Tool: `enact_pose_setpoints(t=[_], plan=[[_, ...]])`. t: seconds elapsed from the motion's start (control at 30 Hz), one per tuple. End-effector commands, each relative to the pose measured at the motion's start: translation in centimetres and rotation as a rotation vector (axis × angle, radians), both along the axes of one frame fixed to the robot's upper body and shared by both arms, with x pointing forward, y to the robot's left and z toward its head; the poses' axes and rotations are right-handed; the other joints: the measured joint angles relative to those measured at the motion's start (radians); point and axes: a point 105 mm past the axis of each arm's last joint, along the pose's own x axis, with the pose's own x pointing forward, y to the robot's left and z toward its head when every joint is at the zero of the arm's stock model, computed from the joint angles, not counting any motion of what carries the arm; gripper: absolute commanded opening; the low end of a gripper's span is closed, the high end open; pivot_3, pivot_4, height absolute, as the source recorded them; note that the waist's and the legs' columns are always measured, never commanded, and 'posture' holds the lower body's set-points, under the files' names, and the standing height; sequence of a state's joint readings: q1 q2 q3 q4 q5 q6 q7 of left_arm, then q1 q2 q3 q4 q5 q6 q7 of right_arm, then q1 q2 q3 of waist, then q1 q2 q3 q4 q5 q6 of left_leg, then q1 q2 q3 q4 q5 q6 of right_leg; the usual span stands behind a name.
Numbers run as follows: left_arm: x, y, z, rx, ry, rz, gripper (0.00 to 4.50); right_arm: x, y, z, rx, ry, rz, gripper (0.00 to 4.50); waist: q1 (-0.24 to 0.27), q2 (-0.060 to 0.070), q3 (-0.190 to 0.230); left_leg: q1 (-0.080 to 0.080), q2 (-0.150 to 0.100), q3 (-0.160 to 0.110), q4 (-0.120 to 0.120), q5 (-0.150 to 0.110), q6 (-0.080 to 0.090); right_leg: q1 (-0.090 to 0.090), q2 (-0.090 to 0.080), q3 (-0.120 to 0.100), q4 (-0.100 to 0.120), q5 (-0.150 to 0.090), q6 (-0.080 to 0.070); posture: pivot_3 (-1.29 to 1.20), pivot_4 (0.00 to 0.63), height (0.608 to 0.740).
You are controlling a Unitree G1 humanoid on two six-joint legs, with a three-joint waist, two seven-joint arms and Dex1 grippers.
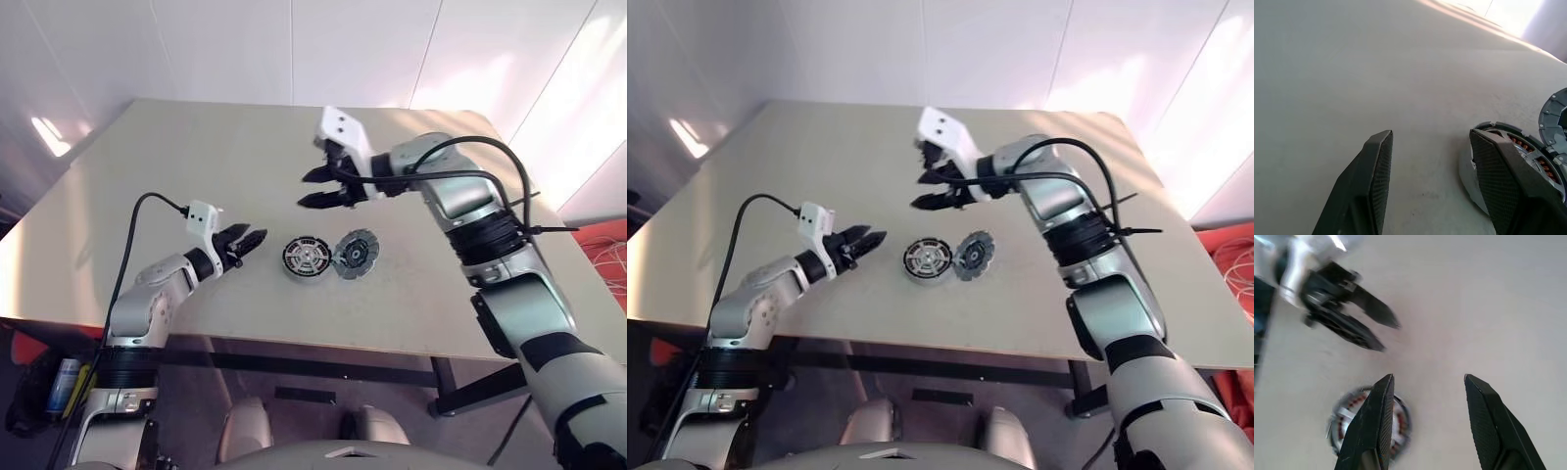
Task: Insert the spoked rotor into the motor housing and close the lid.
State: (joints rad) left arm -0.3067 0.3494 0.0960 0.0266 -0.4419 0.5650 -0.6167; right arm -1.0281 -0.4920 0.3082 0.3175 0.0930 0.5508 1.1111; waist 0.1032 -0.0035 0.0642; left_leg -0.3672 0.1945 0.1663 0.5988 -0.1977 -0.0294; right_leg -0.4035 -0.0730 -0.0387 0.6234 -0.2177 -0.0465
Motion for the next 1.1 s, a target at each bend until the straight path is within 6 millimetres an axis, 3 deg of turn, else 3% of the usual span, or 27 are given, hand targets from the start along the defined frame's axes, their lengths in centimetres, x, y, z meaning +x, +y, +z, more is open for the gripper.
enact_pose_setpoints(t=[0.03, 0.13, 0.23, 0.4, 0.5, 0.67, 0.8, 1.1], plan=[[0.6, -0.4, 1.3, 0.011, -0.04, -0.032, 2.66, 1.7, -5.5, 0.6, -0.032, -0.122, -0.172, 1.98, 0.002, 0.0, 0.0, 0.0, 0.0, 0.0, 0.0, 0.0, 0.0, 0.0, 0.0, 0.0, 0.0, 0.0, 0.0, 0.0, 0.0, 0.74], [1.2, -0.8, 1.5, 0.016, -0.04, -0.061, 2.66, 1.6, -10.5, -0.4, -0.114, -0.15, -0.294, 1.0, 0.003, 0.0, 0.0, 0.0, 0.0, 0.0, 0.0, 0.0, 0.0, 0.0, 0.0, 0.0, 0.0, 0.0, 0.0, 0.0, 0.0, 0.74], [1.6, -1.3, 1.7, 0.025, -0.041, -0.094, 2.66, 0.6, -13.1, -0.4, -0.123, -0.138, -0.356, 0.02, -0.005, 0.001, 0.0, 0.0, -0.001, 0.001, 0.0, 0.0, 0.001, 0.0, 0.0, 0.0, 0.0, 0.0, 0.0, 0.0, 0.0, 0.74], [2.4, -2.6, 1.8, 0.031, -0.04, -0.15, 2.66, -2.9, -15.5, -2.8, -0.201, -0.06, -0.339, 0.02, -0.002, 0.001, 0.0, 0.001, -0.001, 0.001, 0.0, -0.001, 0.002, 0.0, 0.0, 0.001, 0.0, 0.0, 0.0, 0.0, 0.0, 0.74], [2.5, -3.0, 1.8, 0.031, -0.038, -0.175, 2.66, -5.2, -14.6, -5.1, -0.199, 0.026, -0.282, 0.02, -0.004, 0.001, 0.0, 0.003, 0.0, 0.002, 0.0, -0.003, 0.006, 0.002, 0.0, 0.001, -0.001, 0.0, 0.0, 0.0, 0.0, 0.74], [2.5, -3.2, 1.8, 0.032, -0.032, -0.19, 2.66, -7.9, -10.7, -8.9, -0.107, 0.178, -0.219, 0.02, -0.006, 0.002, 0.0, 0.003, 0.0, 0.002, 0.0, -0.003, 0.007, 0.001, 0.0, 0.001, 0.0, 0.0, 0.001, 0.0, 0.0, 0.74], [2.4, -2.7, 1.7, 0.041, -0.031, -0.178, 2.66, -8.1, -7.5, -8.1, 0.017, 0.208, -0.186, 0.02, -0.006, 0.002, 0.0, 0.004, 0.0, 0.002, 0.0, -0.003, 0.007, 0.002, 0.0, 0.001, 0.0, 0.0, 0.001, 0.0, 0.0, 0.74], [2.2, -1.8, 1.5, 0.046, -0.034, -0.142, 2.66, -6.4, -3.3, -5.2, 0.157, 0.197, -0.143, 0.02, -0.004, 0.002, 0.0, 0.003, 0.0, 0.002, 0.0, -0.001, 0.003, 0.001, 0.0, 0.001, 0.0, 0.0, 0.001, 0.0, 0.0, 0.74]])
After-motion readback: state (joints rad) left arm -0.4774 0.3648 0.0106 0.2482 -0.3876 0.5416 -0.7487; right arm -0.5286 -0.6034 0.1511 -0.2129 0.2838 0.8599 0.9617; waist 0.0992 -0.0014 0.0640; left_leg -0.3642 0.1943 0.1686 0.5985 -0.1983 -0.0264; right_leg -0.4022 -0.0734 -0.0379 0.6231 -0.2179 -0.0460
